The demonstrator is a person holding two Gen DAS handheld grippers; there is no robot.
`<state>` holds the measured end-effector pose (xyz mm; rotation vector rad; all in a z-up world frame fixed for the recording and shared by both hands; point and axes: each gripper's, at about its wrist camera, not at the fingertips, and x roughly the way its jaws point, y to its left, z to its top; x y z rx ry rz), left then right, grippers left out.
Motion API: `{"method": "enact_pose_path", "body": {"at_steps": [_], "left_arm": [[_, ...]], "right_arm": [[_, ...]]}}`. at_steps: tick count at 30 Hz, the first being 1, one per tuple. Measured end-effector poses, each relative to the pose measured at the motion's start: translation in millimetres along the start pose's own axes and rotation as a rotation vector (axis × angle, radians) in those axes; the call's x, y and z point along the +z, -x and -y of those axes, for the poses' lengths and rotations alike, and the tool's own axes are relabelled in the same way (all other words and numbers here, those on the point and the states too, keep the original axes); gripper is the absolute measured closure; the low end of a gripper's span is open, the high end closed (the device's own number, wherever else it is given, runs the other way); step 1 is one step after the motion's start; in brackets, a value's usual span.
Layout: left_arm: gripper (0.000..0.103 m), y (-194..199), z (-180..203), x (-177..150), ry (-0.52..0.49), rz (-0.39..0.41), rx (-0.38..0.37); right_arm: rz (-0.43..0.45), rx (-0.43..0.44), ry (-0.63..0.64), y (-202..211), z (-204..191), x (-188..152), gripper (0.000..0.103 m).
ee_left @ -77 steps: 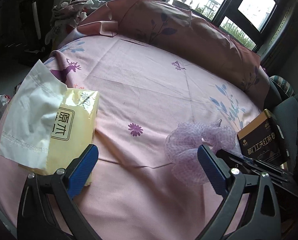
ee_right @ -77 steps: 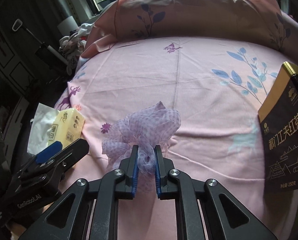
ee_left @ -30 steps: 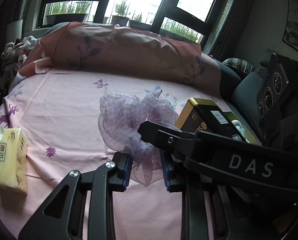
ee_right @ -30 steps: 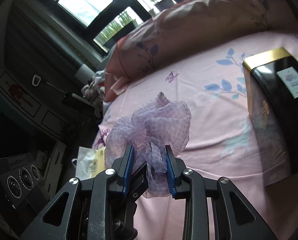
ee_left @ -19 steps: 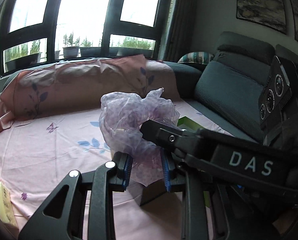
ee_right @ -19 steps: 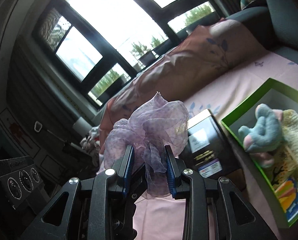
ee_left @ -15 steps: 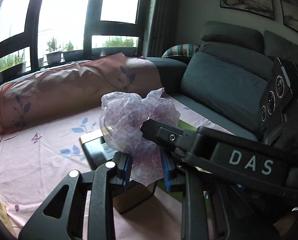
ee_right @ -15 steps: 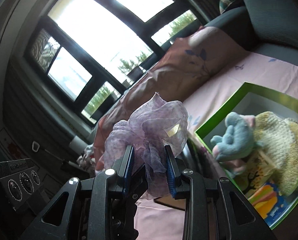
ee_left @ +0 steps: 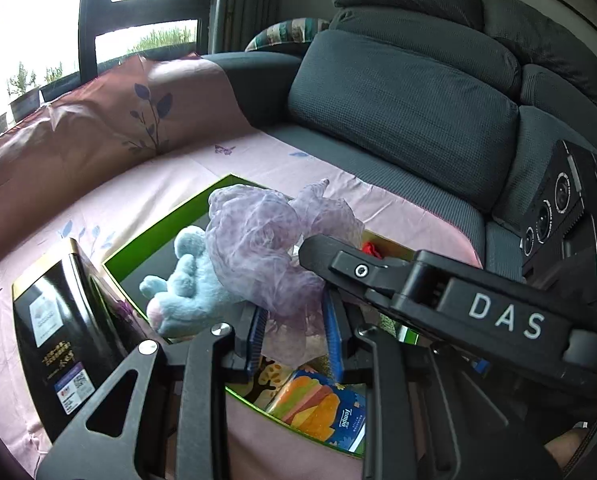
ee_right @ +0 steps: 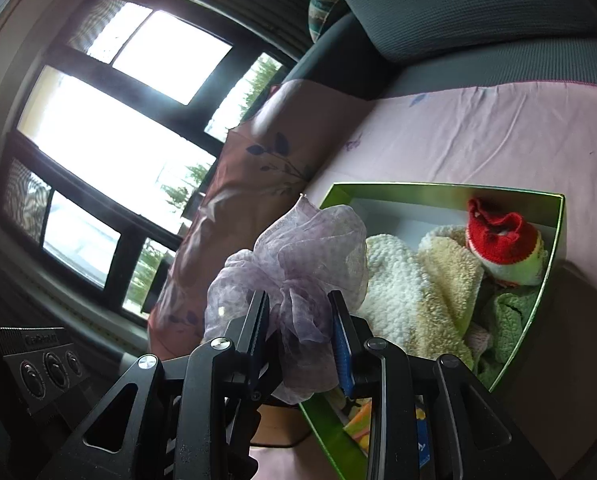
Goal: Organize soft objects
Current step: 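Lift the bath puff and carry it over the box, then lower the bath puff into the box and open the right gripper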
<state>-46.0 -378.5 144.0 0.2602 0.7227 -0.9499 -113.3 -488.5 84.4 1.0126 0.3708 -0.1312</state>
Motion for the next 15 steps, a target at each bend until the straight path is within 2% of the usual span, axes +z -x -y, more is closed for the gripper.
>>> {"method": "enact_pose_path", "body": {"at_steps": [7,10,15], "left_arm": [[0.08,-31.6,8.5,-2.4,0.004,-0.093,0.005],[0.079,-39.5,8.9,-2.4,0.011,-0.115,0.006],[0.077,-45.4,6.3,-2.7,0.013,-0.137,0.021]], "right_arm": [[-0.008,-0.123,-0.06,-4.6,24.6,2.9,0.07],[-0.008,-0.122,-0.055,-2.7,27.0,2.0,0.07],[-0.008,-0.177,-0.033,-6.7,22.9,2.3,0.07]]}}
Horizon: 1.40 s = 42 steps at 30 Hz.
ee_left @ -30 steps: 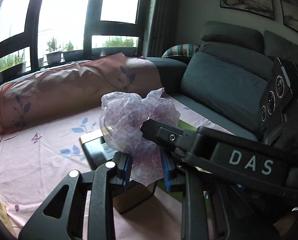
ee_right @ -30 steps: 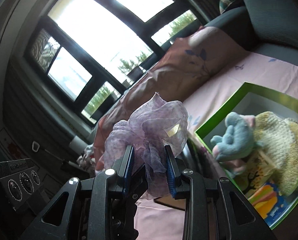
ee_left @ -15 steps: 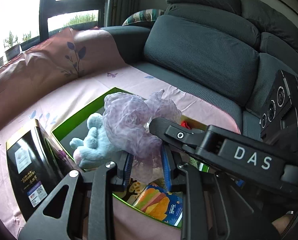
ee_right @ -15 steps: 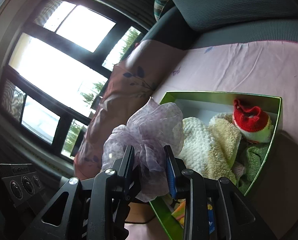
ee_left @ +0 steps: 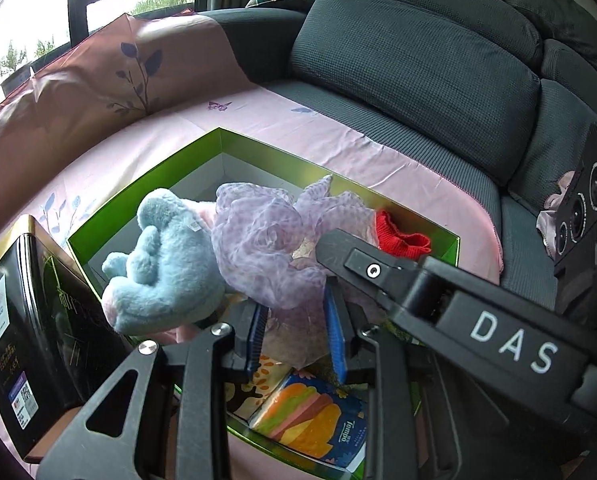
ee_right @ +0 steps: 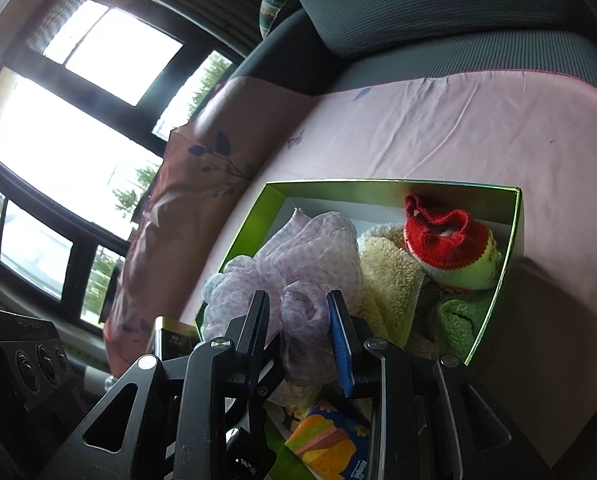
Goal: Organize soft objects
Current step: 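Lower the bath puff into the box and open the right gripper, then withdraw the open right gripper from the box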
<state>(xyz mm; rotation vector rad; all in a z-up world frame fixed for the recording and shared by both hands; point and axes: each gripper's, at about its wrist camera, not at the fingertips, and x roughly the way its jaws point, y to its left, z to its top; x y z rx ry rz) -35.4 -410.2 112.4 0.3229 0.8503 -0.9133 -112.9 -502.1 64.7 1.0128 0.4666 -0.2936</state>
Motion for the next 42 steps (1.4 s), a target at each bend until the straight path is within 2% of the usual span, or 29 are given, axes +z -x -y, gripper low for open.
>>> {"method": "enact_pose_path", "body": {"at_steps": [6,8,10,16,19,20,25,27,31,36,42], "left_arm": [[0.065,3.2,-2.9,-0.8,0.008,-0.003,0.006],[0.051,9.3,-2.2,-2.7,-0.007,0.01,0.01],[0.043,16.8,-2.4,-3.6,-0.013,0.025,0.007],[0.025,46.7,-2.8,-7.4,-0.024,0.078,0.024],[0.019,67.1,-5.6,-10.8,-0.026,0.121,0.028],[0.014,73.7,-6.7,-11.8,-0.026,0.134,0.035],[0.011,102.2,-15.0,-17.4,-0.016,0.194,0.071],[0.0,109.3,-20.0,-20.2,-0.012,0.204,0.086],[0.001,120.3,-29.2,-27.2,-0.002,0.219,0.137],[0.001,132.6,-40.6,-34.1,0.041,0.224,0.124],[0.001,143.8,-48.9,-40.8,0.068,0.238,0.11]], "right_arm": [[-0.009,-0.027,0.008,1.5,-0.2,1.5,0.07],[-0.004,-0.049,0.02,5.0,-1.6,1.9,0.06],[0.018,-0.049,0.028,10.4,-2.5,2.1,0.053],[0.055,-0.022,0.061,25.5,-12.9,0.9,0.039],[0.064,-0.013,0.085,32.4,-19.4,-0.4,0.031],[0.066,-0.012,0.094,34.5,-21.6,-0.9,0.028],[0.096,-0.05,0.129,43.7,-33.3,-4.3,0.021],[0.101,-0.071,0.165,46.7,-39.7,-6.5,0.02],[0.133,-0.143,0.221,55.2,-53.4,-13.0,0.015],[0.167,-0.21,0.303,65.5,-71.3,-20.8,0.013],[0.195,-0.242,0.343,75.9,-81.7,-25.8,0.013]]}}
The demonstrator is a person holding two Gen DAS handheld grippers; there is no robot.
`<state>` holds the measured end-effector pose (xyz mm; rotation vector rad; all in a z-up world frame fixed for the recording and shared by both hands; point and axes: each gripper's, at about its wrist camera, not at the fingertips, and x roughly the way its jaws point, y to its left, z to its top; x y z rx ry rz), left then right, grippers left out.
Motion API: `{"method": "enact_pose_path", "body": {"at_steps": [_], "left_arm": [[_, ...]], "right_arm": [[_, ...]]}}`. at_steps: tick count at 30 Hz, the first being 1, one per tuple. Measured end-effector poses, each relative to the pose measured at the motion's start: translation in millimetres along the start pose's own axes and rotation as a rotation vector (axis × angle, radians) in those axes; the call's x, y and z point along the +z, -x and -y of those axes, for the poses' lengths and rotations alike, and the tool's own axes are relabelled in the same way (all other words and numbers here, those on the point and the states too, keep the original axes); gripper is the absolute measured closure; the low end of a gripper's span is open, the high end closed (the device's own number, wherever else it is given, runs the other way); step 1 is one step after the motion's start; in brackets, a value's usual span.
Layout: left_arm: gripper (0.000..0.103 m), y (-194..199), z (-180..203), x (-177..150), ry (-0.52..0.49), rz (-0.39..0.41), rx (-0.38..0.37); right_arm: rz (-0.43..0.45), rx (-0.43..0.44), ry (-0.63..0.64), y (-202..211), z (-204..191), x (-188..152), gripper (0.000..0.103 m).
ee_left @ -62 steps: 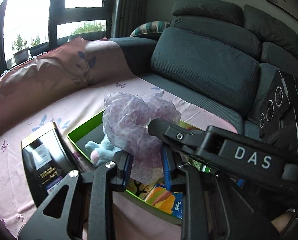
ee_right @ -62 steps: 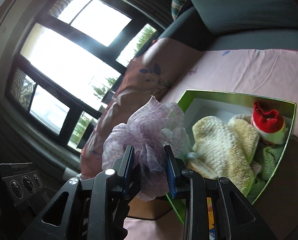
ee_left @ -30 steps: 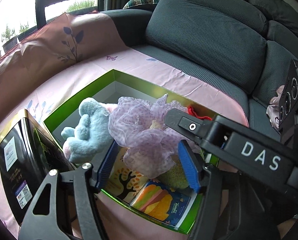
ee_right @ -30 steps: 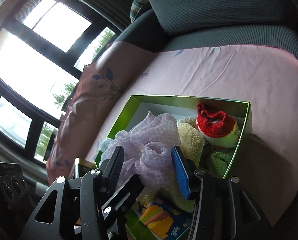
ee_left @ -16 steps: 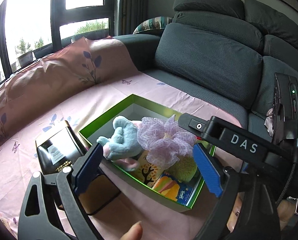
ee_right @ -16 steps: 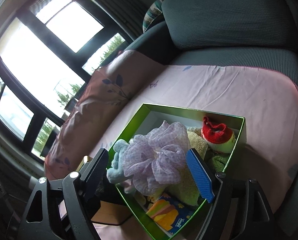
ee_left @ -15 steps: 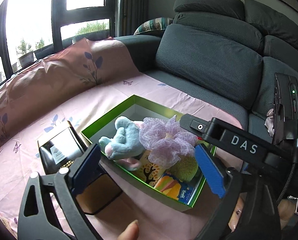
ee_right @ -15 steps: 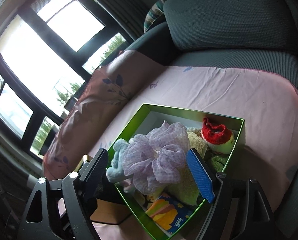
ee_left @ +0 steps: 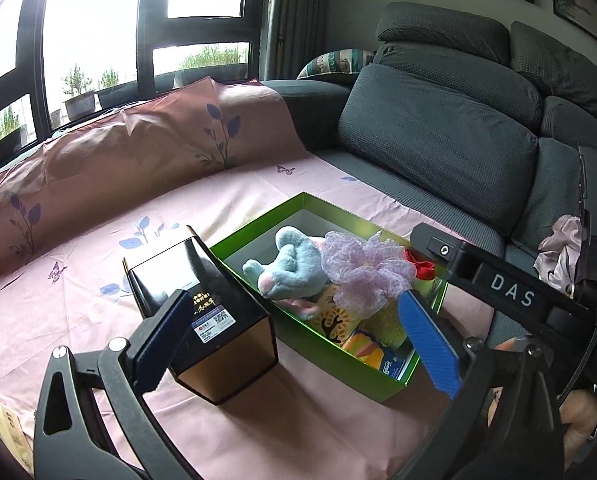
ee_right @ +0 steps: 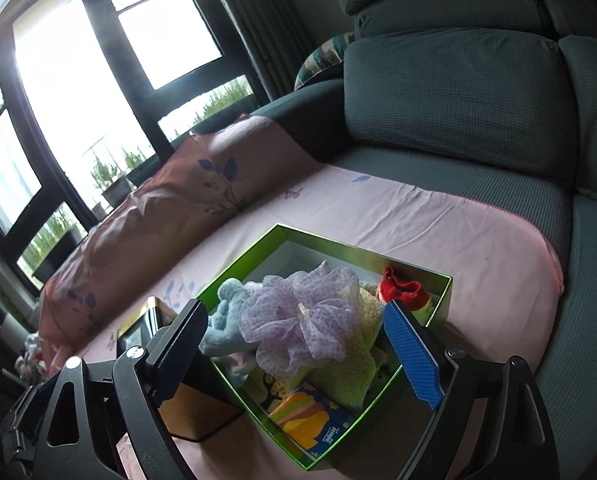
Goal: Organize soft objects
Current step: 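Withdraw the open right gripper from the box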
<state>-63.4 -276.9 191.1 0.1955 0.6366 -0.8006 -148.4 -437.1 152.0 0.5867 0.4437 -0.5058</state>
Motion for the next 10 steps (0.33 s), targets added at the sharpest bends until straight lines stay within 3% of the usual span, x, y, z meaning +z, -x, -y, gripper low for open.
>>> {"method": "enact_pose_path", "body": {"at_steps": [10], "left_arm": [[0.001,12.4,-12.7,-4.7,0.048,0.009,-0.06]], "right_arm": [[0.02,-0.064,0.05,11.3,-11.1,-0.9,0.012]]}}
